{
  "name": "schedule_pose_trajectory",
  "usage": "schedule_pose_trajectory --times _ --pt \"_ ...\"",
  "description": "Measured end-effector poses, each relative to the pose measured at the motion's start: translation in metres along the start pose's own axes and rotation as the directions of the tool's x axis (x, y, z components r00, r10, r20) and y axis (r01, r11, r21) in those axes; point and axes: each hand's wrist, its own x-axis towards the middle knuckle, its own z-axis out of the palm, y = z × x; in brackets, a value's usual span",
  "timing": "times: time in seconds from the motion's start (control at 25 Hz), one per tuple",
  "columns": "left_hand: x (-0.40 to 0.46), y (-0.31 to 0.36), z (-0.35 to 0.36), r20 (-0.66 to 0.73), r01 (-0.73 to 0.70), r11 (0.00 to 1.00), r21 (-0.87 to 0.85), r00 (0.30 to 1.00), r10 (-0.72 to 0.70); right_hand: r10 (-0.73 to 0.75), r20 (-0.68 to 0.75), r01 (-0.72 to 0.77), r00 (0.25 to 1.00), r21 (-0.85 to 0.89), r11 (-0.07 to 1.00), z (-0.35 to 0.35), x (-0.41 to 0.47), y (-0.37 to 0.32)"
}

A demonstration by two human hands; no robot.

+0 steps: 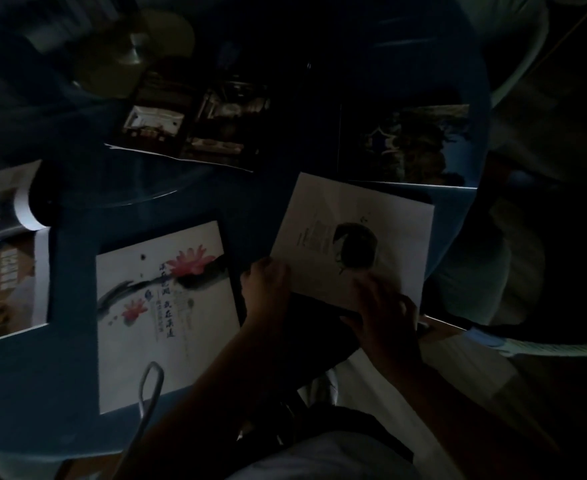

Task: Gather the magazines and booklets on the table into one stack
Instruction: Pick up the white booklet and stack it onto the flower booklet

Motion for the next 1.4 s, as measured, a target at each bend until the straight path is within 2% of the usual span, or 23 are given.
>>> schedule_pose_trajectory --times 0.16,0.28,0.52,0.68,0.76,0.8,0.88,0.96,1.08,1.2,1.28,1.4 --pt "-0.006 0.011 -0.014 0.043 -0.011 0.991 -0.130 0.999 0.017 -0.007 0.021 0.008 1.000 -0.075 0.997 -0.001 0.000 -0.003" --pt "-0.016 0.019 -0.028 0.036 -0.023 0.955 -0.297 0.999 0.035 0.011 0.017 -0.009 1.000 -0.076 0.997 -0.011 0.005 -0.005" --pt "-0.037 0.056 -0.061 0.099 -0.101 0.872 -0.480 0.981 0.168 -0.085 -0.149 0.105 0.985 0.132 0.986 -0.079 0.024 -0.006" --pt "-0.028 0.063 -0.092 0.110 -0.161 0.743 -0.650 0.947 0.302 -0.041 -0.165 0.087 0.985 0.285 0.954 -0.154 0.051 -0.018" --pt "-0.025 0.049 -0.100 0.061 -0.203 0.738 -0.644 0.948 0.313 -0.009 -0.258 0.077 0.966 0.255 0.964 -0.179 0.060 -0.025" --pt "-0.025 0.038 -0.103 0.043 -0.217 0.757 -0.616 0.951 0.307 0.023 -0.267 0.061 0.963 0.301 0.952 -0.189 0.064 -0.033" --pt "-0.023 0.015 -0.109 0.028 -0.220 0.780 -0.586 0.957 0.290 0.087 -0.222 0.034 0.971 0.490 0.871 -0.202 0.071 -0.049" --pt "-0.019 -0.006 -0.121 0.019 -0.240 0.789 -0.566 0.953 0.304 0.159 -0.153 -0.016 0.975 0.669 0.743 -0.204 0.080 -0.072" --pt "-0.011 -0.031 -0.135 0.031 -0.231 0.793 -0.563 0.954 0.299 0.245 0.039 -0.155 0.969 0.866 0.475 -0.194 0.085 -0.106" --pt "-0.002 -0.067 -0.167 -0.088 -0.187 0.759 -0.624 0.982 0.170 0.230 0.279 -0.333 0.932 0.911 0.243 -0.159 0.087 -0.144" --pt "0.005 -0.097 -0.191 -0.186 -0.192 0.774 -0.603 0.978 0.098 0.217 0.378 -0.416 0.900 0.894 0.167 -0.128 0.086 -0.171" --pt "0.016 -0.135 -0.216 -0.260 -0.066 0.843 -0.534 0.962 -0.089 0.223 0.495 -0.523 0.840 0.848 0.088 -0.073 0.081 -0.202"
